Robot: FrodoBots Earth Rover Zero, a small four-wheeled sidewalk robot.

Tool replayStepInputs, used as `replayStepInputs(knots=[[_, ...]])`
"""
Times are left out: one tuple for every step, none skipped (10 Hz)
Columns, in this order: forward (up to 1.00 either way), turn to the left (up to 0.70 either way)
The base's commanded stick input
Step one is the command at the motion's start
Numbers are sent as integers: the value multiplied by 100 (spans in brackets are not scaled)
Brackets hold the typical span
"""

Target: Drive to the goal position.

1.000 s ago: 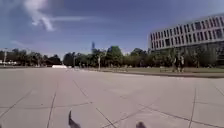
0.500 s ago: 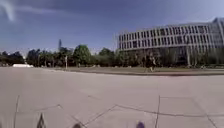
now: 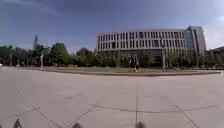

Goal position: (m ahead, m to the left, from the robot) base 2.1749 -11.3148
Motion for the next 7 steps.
replayStepInputs(knots=[[0,-70],[0,-70],[0,-70],[0,-70],[0,-70],[0,-70],[0,-70]])
